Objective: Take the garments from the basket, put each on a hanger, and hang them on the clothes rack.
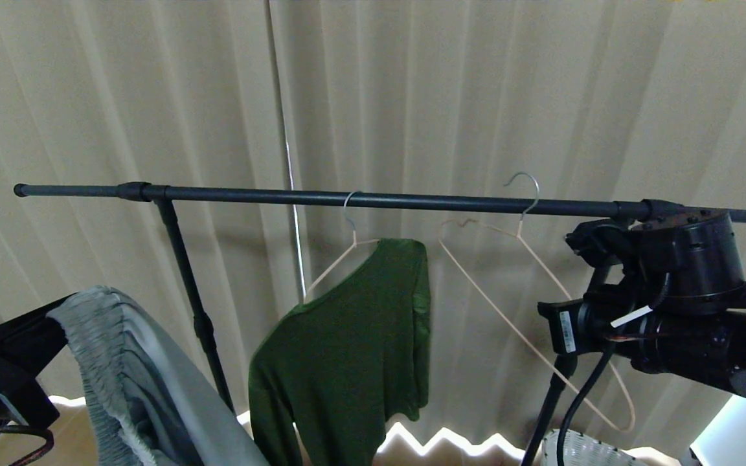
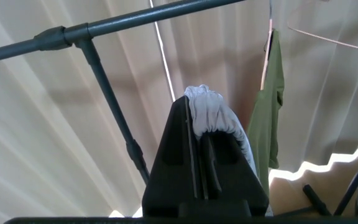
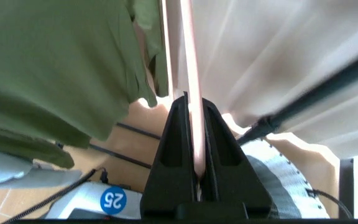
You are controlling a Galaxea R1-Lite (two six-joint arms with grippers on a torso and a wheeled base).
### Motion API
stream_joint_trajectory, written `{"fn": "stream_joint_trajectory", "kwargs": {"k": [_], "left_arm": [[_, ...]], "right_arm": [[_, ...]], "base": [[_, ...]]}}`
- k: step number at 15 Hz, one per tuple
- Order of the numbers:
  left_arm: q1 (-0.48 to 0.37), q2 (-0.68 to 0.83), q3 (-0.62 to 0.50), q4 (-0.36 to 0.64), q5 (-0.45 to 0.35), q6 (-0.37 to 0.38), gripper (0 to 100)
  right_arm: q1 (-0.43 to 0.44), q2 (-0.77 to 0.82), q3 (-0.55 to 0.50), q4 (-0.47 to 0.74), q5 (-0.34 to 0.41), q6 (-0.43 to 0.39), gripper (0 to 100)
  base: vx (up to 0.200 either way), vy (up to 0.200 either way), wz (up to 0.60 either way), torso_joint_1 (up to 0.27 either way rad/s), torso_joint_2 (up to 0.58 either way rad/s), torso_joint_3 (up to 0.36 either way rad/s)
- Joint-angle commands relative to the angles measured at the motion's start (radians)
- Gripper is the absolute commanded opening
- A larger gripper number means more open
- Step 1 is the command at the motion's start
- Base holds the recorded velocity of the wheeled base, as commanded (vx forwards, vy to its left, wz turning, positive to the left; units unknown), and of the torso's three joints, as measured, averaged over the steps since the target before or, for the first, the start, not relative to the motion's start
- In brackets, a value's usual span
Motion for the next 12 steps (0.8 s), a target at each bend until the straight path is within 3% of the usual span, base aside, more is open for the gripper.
{"fn": "stream_joint_trajectory", "kwargs": {"k": [1,12], "left_arm": [[0.0,-0.002,0.002,0.0,0.0,0.001,0],[-0.001,-0.002,0.013,0.0,0.0,0.008,0]], "right_arm": [[0.001,-0.043,0.024,-0.001,0.0,0.0,0],[0.001,-0.063,0.06,-0.004,0.003,0.003,0]], "base": [[-0.2,0.0,0.0,0.002,0.0,-0.002],[-0.2,0.0,0.0,0.002,0.0,0.003]]}}
